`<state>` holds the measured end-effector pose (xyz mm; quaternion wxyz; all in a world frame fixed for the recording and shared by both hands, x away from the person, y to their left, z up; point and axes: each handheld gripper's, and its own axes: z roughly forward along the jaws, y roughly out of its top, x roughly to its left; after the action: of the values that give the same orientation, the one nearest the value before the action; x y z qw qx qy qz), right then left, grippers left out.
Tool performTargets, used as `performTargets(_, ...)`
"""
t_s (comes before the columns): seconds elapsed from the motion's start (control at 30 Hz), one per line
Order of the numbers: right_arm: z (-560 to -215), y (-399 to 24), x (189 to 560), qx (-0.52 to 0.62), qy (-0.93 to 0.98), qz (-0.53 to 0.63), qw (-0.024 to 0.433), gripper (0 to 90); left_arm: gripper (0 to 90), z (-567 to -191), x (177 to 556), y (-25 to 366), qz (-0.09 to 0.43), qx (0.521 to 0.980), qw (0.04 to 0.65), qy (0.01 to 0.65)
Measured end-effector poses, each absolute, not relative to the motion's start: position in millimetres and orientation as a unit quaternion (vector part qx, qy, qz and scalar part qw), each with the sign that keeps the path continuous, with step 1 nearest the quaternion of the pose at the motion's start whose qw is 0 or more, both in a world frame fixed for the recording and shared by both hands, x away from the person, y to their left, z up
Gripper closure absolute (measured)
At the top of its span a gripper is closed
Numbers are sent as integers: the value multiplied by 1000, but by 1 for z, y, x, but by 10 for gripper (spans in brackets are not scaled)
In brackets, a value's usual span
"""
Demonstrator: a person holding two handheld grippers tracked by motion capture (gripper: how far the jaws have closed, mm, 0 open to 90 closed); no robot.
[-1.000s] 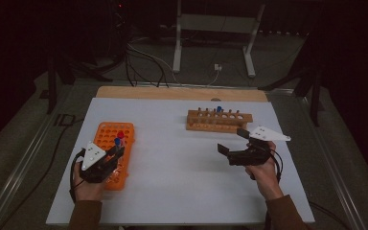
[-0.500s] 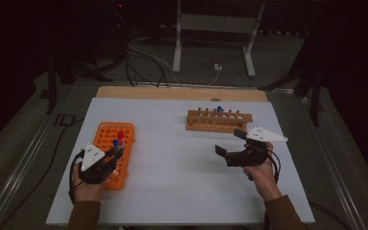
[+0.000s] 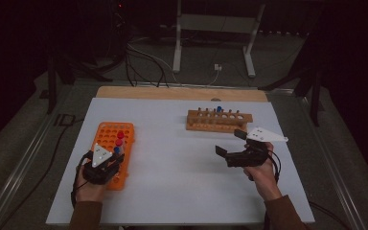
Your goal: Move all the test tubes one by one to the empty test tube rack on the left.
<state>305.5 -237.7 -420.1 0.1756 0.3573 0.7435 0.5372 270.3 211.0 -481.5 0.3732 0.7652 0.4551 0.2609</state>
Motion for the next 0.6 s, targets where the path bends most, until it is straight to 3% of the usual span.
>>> performTargets(0.33,-421,-235,306,356,747,535,172,4,768,-485,272,211,250,767,363,466)
performTargets(0.6,-420,-237,306,356,746,535,175,4,597,-477,261,215,253,751,392,467)
